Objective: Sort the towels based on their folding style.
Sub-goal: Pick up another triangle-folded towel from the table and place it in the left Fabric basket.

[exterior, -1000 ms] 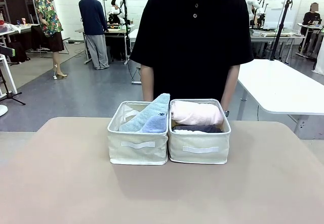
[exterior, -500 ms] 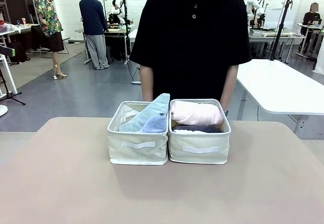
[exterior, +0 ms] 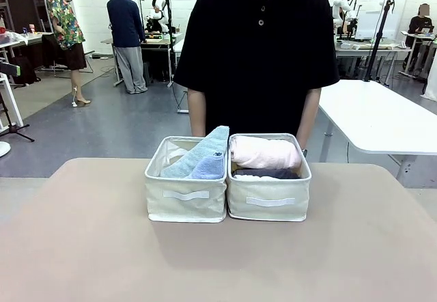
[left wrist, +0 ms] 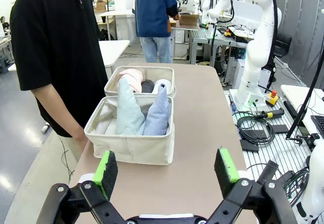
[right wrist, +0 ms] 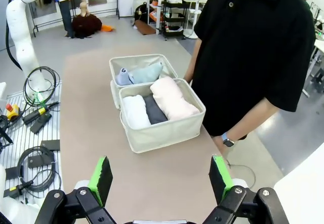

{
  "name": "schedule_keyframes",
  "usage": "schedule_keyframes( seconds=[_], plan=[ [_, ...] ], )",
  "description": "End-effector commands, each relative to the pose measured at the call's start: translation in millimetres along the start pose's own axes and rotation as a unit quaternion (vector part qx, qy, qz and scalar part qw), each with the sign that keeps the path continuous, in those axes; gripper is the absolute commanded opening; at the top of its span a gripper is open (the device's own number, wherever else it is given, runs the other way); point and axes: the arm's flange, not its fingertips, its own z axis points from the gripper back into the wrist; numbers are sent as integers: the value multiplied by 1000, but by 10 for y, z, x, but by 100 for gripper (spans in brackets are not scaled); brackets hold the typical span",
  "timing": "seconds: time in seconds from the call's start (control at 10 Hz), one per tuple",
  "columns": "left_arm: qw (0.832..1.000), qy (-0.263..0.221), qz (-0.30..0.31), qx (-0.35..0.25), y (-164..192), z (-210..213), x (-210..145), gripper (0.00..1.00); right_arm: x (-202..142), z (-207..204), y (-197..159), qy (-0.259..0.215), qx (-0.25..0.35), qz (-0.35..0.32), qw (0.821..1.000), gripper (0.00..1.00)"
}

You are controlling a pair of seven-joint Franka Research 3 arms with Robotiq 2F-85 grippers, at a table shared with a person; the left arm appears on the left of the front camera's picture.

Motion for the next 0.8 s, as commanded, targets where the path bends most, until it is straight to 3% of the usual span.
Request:
schedule_keyframes(
  seconds=[0.0, 0.7],
  plan=[
    [1000, 4, -5, -4, -27, -7, 1, 100, -15, 0, -2, -4, 4, 9, 1000, 100],
    [1000, 4, -5, -4, -27, -7, 1, 100, -15, 0, -2, -4, 4, 9, 1000, 100]
  ],
)
